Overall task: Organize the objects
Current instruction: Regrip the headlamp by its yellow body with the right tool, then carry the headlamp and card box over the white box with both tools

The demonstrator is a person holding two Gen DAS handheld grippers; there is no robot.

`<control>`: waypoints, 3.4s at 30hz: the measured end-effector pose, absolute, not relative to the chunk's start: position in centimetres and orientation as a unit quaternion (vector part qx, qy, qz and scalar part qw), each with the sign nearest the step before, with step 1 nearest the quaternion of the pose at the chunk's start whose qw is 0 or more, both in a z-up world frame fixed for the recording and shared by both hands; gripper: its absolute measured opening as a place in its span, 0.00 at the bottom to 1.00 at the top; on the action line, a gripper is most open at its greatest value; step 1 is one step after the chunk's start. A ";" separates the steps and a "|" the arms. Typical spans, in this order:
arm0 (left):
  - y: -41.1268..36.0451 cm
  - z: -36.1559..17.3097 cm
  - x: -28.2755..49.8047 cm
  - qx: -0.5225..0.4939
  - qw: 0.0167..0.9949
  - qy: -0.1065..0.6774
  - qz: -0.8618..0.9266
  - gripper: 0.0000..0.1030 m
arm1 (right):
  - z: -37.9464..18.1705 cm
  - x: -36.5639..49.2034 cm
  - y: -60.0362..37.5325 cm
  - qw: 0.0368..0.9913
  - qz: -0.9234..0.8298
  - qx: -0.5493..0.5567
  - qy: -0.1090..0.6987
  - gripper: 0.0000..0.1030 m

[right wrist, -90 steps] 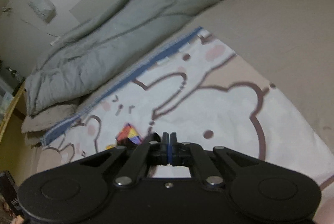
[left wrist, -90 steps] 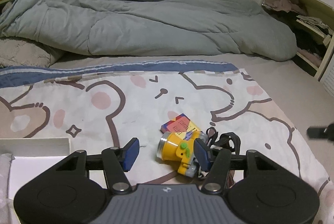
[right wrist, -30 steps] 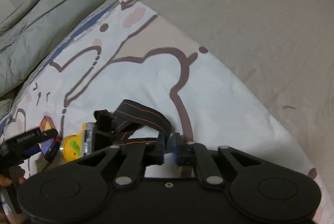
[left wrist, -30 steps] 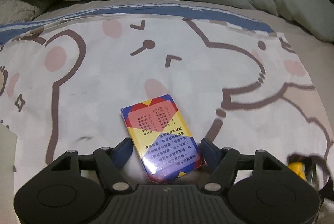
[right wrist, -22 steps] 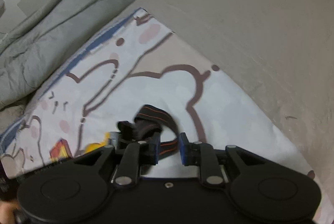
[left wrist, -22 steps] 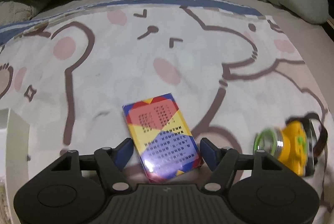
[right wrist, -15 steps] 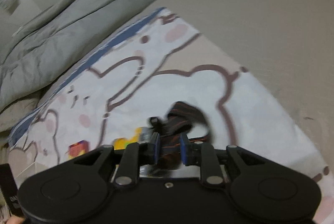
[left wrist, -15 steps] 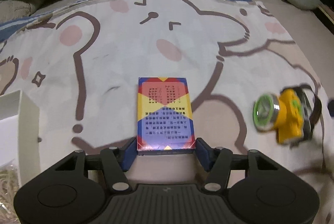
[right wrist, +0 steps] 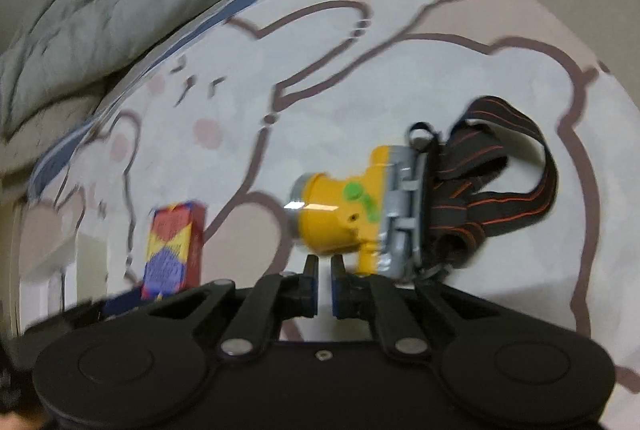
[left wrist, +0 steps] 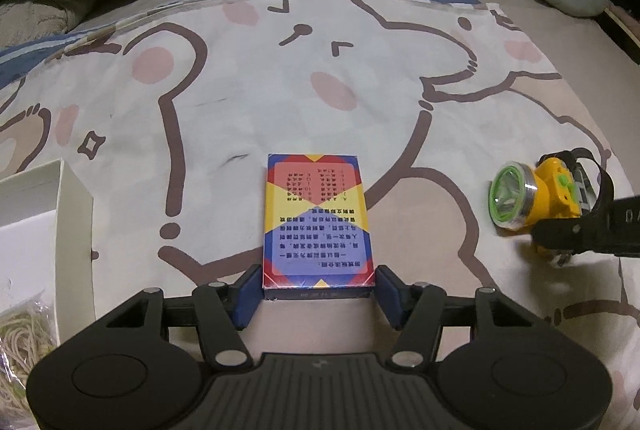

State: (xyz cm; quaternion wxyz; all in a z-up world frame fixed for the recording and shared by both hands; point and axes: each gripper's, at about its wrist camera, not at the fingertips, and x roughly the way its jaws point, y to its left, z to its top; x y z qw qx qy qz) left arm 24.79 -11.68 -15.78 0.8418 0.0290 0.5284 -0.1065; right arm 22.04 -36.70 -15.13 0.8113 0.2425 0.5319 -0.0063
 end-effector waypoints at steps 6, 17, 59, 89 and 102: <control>-11.9 -15.6 25.4 0.018 0.847 0.520 -0.108 0.73 | -14.2 20.7 -40.7 0.813 -0.059 0.308 0.490 0.00; -12.0 -16.1 26.0 0.013 0.850 0.519 -0.089 0.59 | -13.8 20.2 -42.9 0.805 -0.059 0.312 0.502 0.00; -10.8 -16.4 26.4 -0.004 0.843 0.524 -0.121 0.58 | -18.0 21.6 -37.8 0.643 -0.311 0.559 0.420 0.47; -8.2 -15.4 15.1 0.021 0.815 0.566 -0.125 0.58 | -14.1 12.3 -33.3 0.783 0.029 0.181 0.594 0.47; -7.0 -15.5 7.7 0.041 0.801 0.579 -0.147 0.58 | -12.6 5.4 -32.3 0.780 0.153 -0.001 0.607 0.47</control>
